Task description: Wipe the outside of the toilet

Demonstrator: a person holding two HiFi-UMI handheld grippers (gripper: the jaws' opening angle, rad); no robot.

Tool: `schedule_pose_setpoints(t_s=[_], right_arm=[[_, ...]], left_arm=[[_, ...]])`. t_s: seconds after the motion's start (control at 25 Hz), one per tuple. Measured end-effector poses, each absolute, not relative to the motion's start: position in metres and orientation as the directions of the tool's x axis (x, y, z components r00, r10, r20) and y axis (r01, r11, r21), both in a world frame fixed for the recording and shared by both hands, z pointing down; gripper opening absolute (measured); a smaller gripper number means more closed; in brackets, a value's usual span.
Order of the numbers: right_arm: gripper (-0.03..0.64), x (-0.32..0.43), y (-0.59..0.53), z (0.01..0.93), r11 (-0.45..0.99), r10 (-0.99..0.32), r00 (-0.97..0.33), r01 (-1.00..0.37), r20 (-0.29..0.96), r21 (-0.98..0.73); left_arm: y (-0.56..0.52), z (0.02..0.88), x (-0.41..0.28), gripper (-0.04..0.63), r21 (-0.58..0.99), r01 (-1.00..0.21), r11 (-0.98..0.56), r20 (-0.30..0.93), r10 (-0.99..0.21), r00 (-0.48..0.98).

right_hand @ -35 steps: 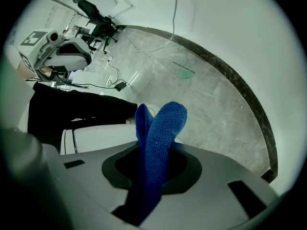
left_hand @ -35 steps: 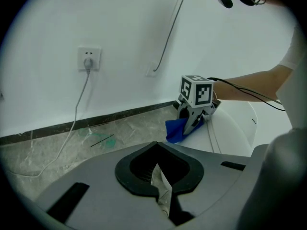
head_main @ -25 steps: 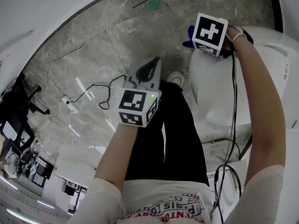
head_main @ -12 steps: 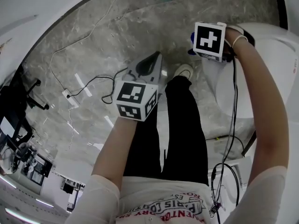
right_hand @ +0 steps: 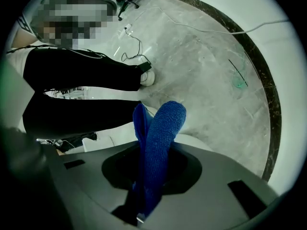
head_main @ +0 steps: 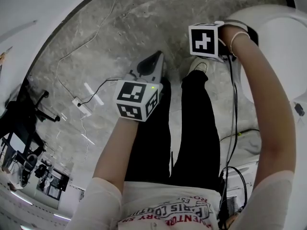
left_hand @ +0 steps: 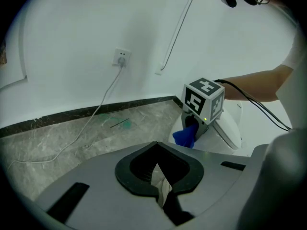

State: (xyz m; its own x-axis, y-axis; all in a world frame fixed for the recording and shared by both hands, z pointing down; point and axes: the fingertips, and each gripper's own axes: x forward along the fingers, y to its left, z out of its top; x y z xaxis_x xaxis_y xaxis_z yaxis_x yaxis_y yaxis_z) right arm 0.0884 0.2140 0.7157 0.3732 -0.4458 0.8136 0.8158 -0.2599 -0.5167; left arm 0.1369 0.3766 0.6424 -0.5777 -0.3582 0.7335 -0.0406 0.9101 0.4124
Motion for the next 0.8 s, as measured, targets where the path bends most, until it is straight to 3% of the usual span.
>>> schedule_pose_setpoints(t_s=[0.44,0.6,0.8], right_arm=[[0.077,0.152,0.207,0.7,-0.09,-0.433,0.506,0.799,0.746,-0.594],[0.075,0.153,0.239,0.684,0.033,-0.238,0.523,0.846,0.818,-0.531],[0.075,0.106,0.277,0.628,0.36,0.108,0.38,0.846,0.919,-0.393]], left_arm=[[0.411,0.632,0.169,0.006,0.387,-0.086,0.918,0.773,-0.373,-0.513],[0.414,0.611,0.163,0.006,0.387,-0.121,0.914,0.768,-0.393,-0.505],[0.401,0.555,0.12,0.006,0.388,-0.195,0.901,0.734,-0.43,-0.525]])
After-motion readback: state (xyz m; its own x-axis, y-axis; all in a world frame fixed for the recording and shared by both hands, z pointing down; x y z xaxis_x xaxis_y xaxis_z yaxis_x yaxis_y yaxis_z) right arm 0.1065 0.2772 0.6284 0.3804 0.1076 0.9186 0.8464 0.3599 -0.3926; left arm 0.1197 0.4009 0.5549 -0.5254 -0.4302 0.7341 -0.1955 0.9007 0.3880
